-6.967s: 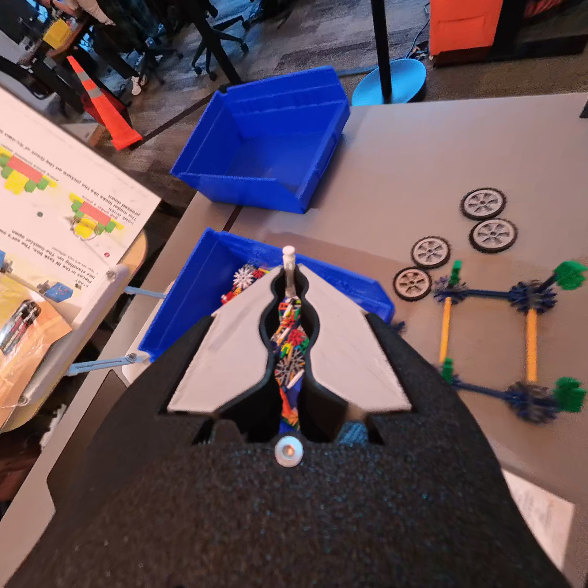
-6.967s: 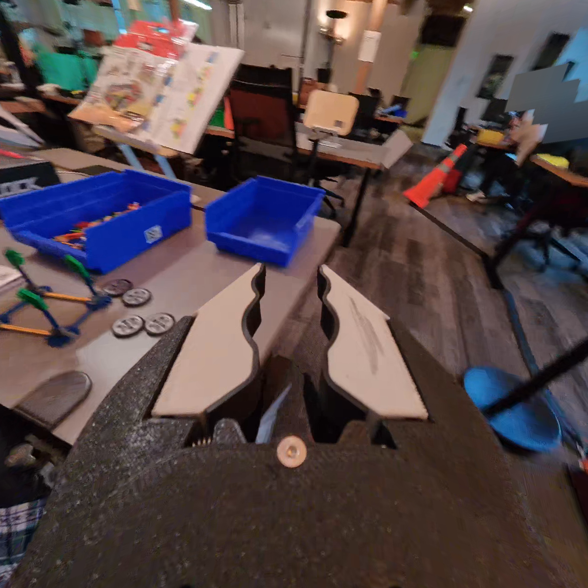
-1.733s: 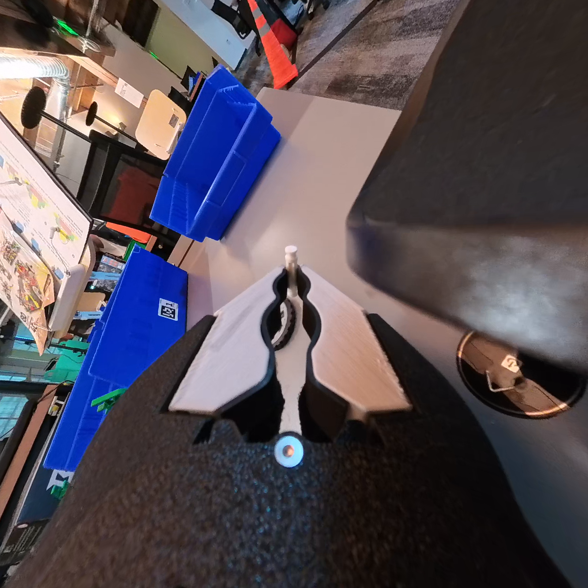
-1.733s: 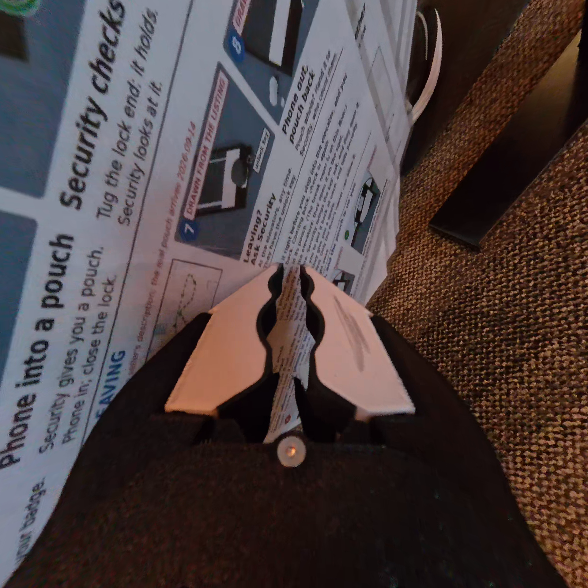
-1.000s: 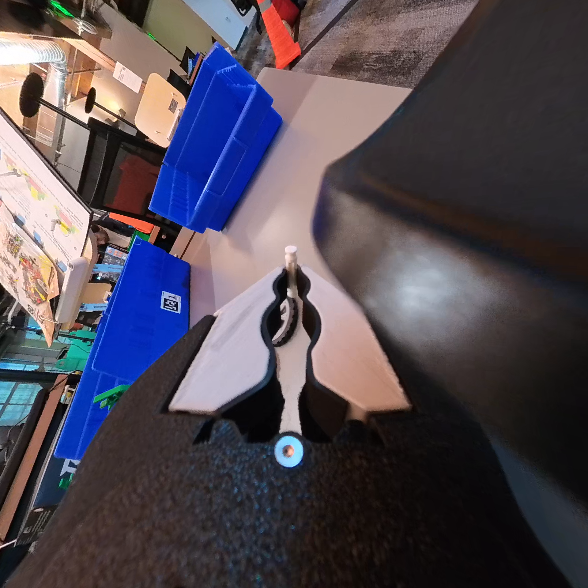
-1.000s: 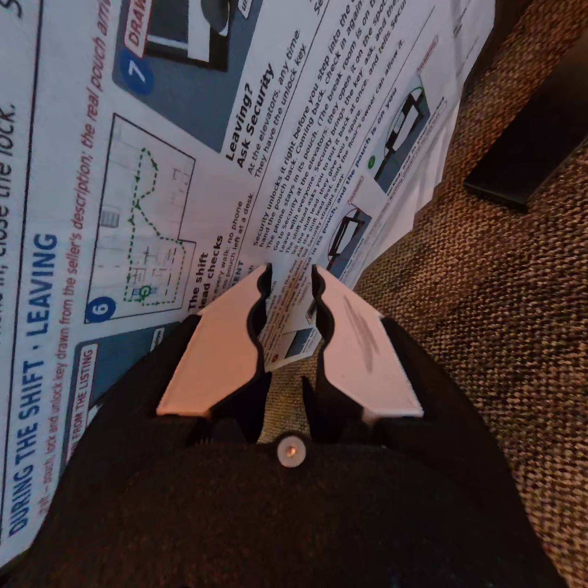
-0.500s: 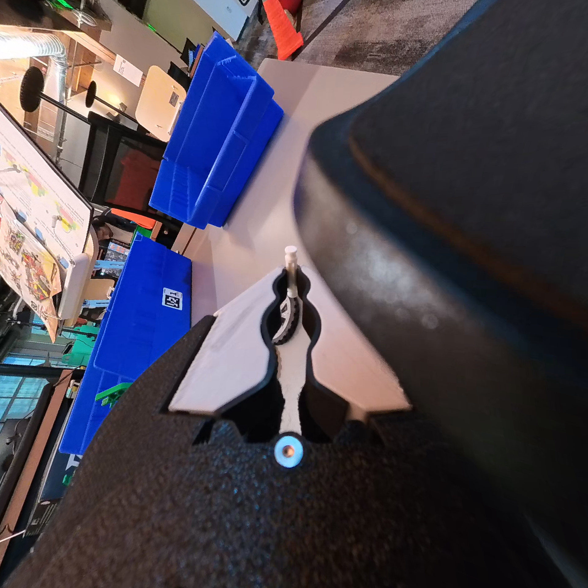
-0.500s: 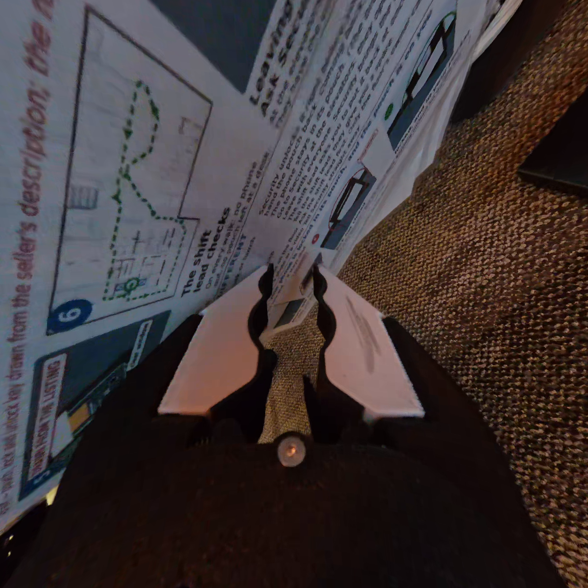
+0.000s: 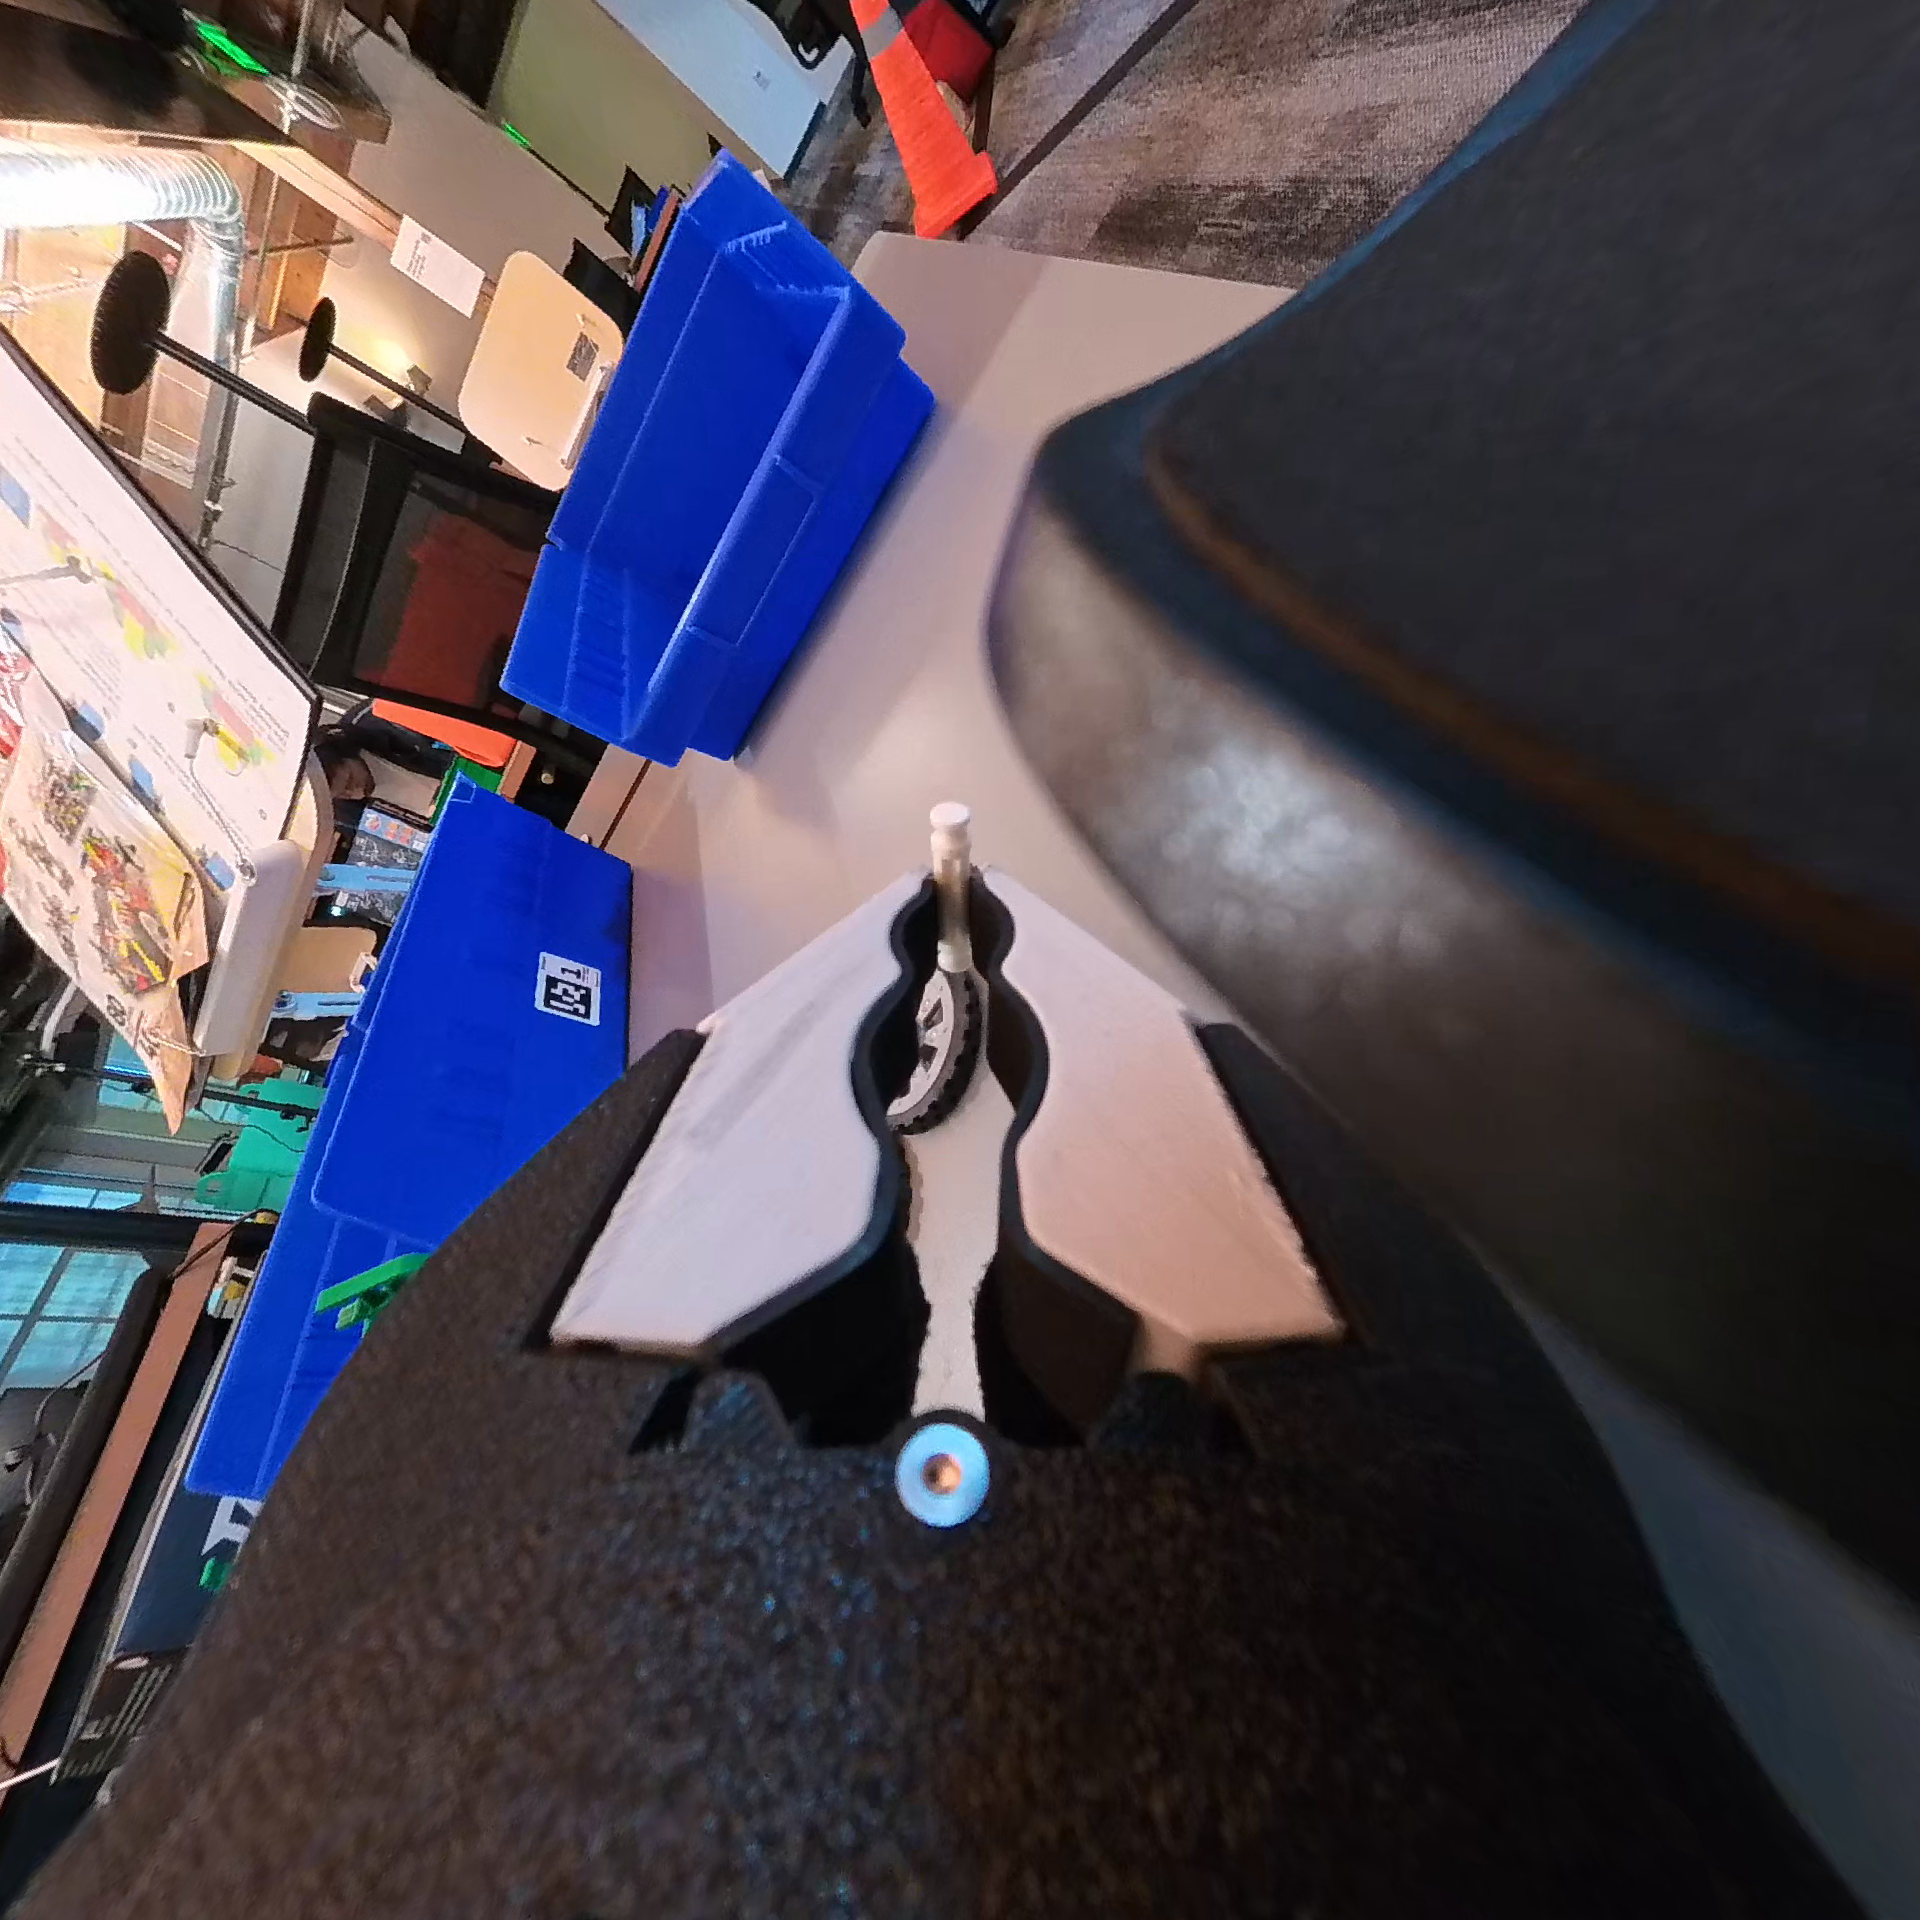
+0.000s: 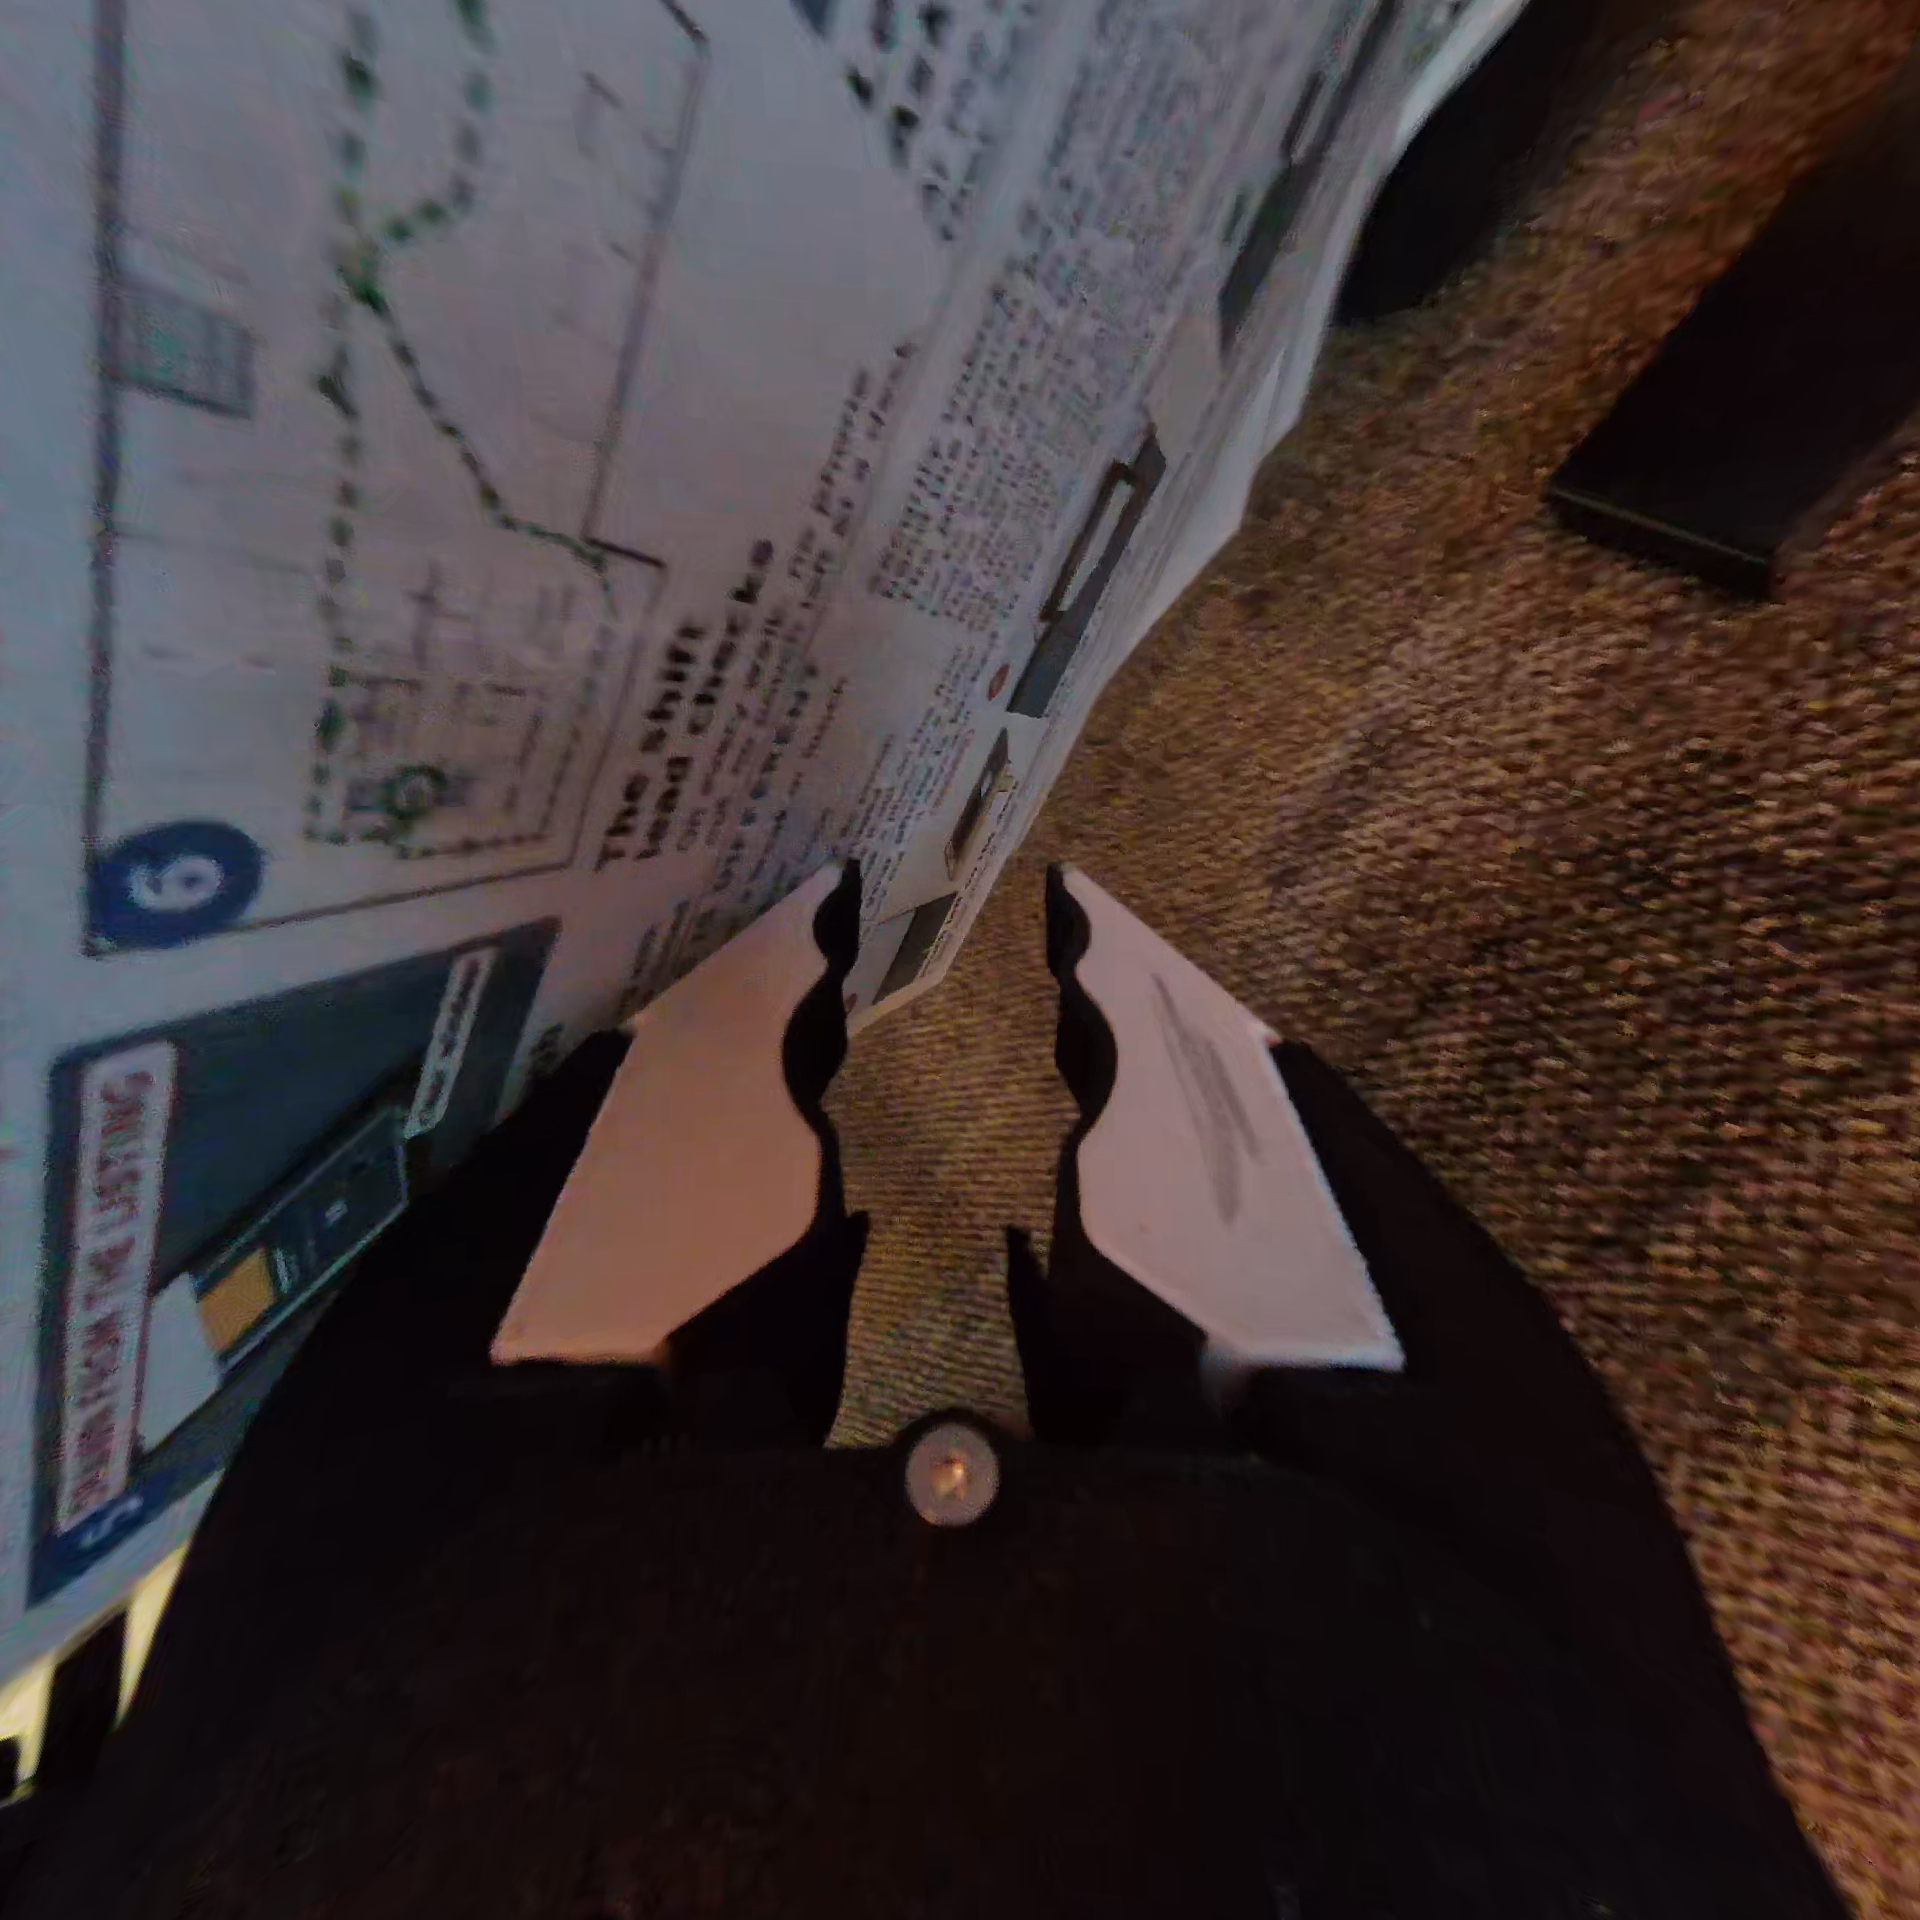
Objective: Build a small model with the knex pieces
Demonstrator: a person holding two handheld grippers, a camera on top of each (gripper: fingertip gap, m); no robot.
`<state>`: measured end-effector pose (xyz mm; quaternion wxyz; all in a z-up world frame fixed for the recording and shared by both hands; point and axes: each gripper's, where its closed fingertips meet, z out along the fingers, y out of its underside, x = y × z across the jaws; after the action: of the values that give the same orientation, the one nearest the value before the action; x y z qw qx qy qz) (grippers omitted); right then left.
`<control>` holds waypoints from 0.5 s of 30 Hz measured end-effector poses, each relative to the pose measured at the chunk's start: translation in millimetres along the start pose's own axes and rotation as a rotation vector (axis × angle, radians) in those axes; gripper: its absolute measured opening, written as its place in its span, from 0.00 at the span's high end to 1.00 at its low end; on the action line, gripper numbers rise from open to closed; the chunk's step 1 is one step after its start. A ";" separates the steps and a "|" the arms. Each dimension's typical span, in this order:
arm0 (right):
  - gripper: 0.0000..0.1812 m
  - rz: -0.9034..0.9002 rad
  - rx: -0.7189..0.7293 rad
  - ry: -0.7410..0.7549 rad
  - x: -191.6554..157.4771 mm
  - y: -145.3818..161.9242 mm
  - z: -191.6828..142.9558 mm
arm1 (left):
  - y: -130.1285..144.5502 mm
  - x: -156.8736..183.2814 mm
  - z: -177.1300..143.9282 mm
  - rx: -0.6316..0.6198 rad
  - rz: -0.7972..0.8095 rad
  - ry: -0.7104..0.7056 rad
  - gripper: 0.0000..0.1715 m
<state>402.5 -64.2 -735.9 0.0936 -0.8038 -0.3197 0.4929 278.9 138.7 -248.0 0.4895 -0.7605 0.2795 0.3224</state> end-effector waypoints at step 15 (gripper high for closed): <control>0.75 0.003 0.020 0.141 41.0 13.0 -74.4 | -4.1 -0.2 -2.4 0.027 0.000 0.001 0.99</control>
<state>484.1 -37.3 -735.1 0.1230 -0.8360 -0.3063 0.4383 282.3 138.0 -244.8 0.4995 -0.7541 0.2840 0.3181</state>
